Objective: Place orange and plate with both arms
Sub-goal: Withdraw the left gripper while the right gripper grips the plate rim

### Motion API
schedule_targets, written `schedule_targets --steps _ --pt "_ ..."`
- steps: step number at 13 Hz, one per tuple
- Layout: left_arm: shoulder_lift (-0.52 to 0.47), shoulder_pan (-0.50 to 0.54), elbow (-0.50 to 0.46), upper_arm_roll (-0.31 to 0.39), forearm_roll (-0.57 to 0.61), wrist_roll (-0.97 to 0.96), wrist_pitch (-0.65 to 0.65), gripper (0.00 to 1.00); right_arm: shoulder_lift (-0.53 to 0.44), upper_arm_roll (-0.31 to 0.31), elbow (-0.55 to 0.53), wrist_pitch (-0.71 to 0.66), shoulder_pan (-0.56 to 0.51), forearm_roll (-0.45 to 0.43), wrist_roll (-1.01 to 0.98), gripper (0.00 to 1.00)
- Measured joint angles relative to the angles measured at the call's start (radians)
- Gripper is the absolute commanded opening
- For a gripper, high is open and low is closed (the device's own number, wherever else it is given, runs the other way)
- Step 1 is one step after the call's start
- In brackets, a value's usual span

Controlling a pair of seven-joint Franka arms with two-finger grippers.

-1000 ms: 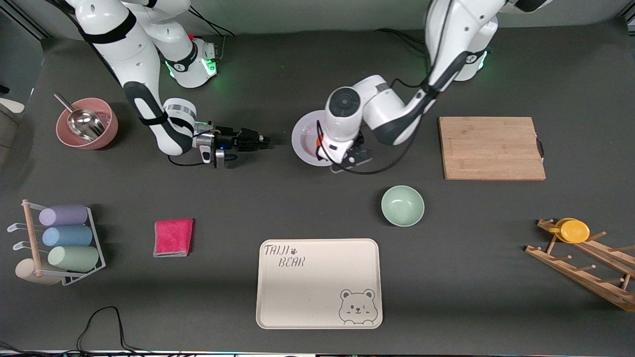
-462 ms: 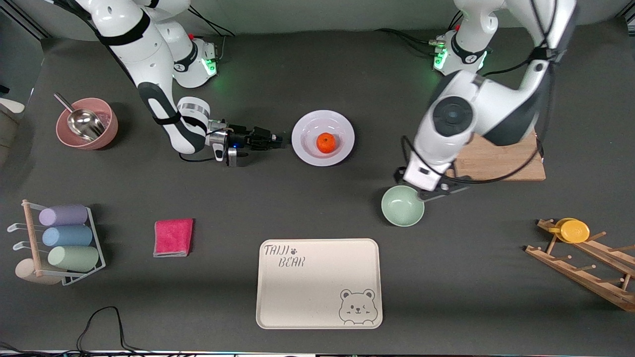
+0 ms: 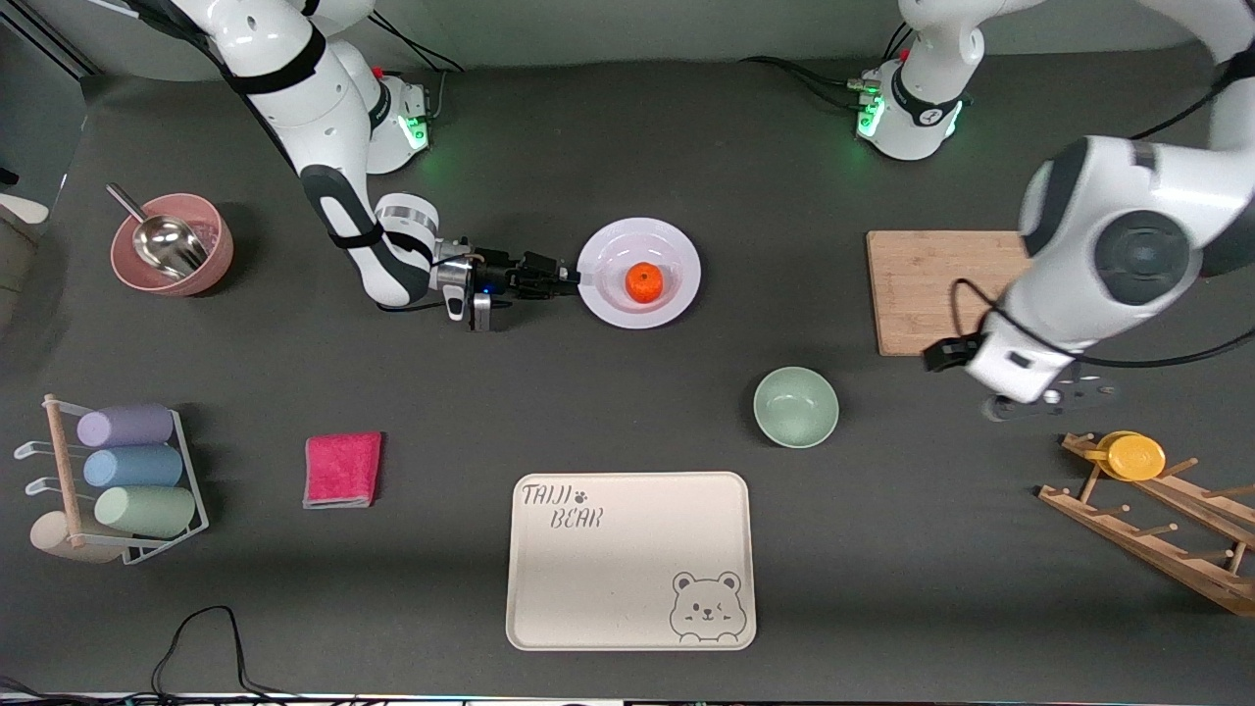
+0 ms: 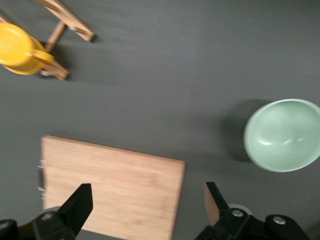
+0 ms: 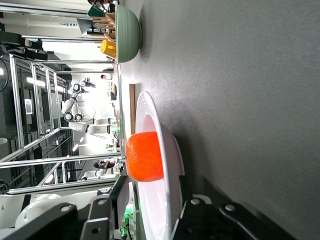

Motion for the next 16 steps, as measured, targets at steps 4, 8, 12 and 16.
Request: schedule_targets --steps 4,8,12,16 --pt "-0.068 -0.249 0.036 0.413 -0.046 0.214 -0.094 1.00 0.019 0.002 0.025 0.013 0.001 0.001 -0.023 0.47" --pt "-0.083 -0.324 0.102 0.512 -0.050 0.265 -0.217 1.00 0.025 0.011 0.037 0.020 0.017 0.016 -0.044 0.17" --pt "-0.095 -0.309 0.237 0.502 -0.082 0.271 -0.403 1.00 0.029 0.012 0.038 0.024 0.017 0.016 -0.087 0.00" --pt "-0.125 -0.284 0.326 0.492 -0.086 0.286 -0.524 1.00 0.026 0.011 0.048 0.019 0.007 0.016 -0.088 0.00"
